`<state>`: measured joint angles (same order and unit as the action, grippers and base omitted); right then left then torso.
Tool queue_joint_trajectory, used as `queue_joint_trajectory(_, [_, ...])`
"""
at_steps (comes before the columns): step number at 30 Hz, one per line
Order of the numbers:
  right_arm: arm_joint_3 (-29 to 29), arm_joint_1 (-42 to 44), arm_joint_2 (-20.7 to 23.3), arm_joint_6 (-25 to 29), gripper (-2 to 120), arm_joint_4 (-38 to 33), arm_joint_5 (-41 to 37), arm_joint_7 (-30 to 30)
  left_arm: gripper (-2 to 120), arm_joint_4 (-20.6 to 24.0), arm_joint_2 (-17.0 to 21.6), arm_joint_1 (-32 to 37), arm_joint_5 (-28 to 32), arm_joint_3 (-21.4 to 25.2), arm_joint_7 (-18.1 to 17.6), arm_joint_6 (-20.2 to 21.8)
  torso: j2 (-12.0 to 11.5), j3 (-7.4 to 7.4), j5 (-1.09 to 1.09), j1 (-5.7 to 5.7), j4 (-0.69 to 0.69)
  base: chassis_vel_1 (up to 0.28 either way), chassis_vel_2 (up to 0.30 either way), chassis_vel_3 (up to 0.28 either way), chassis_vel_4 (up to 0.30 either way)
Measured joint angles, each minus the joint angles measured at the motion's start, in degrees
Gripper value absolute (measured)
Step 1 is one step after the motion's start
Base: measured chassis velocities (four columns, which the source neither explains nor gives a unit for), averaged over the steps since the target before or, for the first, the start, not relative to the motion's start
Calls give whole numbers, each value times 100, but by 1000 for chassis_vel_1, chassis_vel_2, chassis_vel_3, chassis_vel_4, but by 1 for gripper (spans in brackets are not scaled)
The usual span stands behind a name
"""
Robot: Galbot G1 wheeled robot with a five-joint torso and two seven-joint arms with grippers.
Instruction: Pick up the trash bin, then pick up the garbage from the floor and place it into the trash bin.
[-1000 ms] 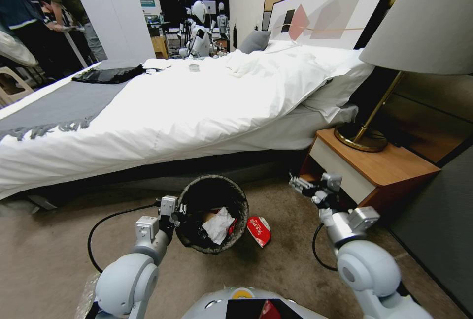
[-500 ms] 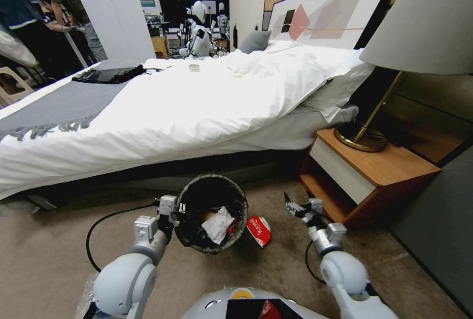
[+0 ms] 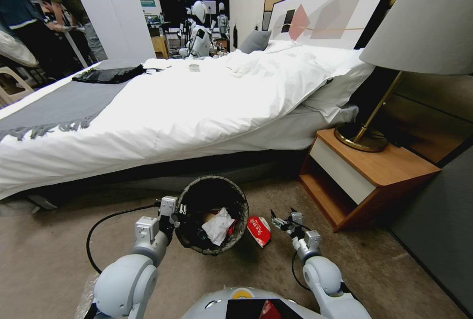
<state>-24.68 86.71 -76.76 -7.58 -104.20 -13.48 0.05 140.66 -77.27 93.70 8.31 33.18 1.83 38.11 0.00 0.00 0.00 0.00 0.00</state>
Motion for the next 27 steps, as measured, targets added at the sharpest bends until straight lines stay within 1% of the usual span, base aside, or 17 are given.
queue_joint_trajectory(13, [148,-129,-60,52,100,417,45,2,1,15,-27,31,-48,-19,-5,2,0,0,1,0,0,0,0,0,0])
queue_joint_trajectory(15, [194,-216,-100,77,100,656,98,3,1,17,-43,35,-63,-32,-5,1,0,0,0,0,0,0,0,0,0])
queue_joint_trajectory(21, [258,-353,-162,110,100,1057,175,-112,1,22,-63,32,-69,-40,-6,0,0,0,0,0,0,0,0,0,0])
queue_joint_trajectory(23, [348,-437,-190,123,100,1313,180,-135,1,23,-81,35,-77,-49,-6,-2,0,0,0,0,0,0,0,0,0])
queue_joint_trajectory(24, [348,-437,-190,123,100,1313,180,-135,1,23,-81,35,-77,-49,-6,-2,0,0,0,0,0,0,0,0,0])
queue_joint_trajectory(27, [488,-623,-217,144,100,1754,210,-177,1,23,-98,27,-84,-70,-7,-5,0,0,0,0,0,0,0,0,0])
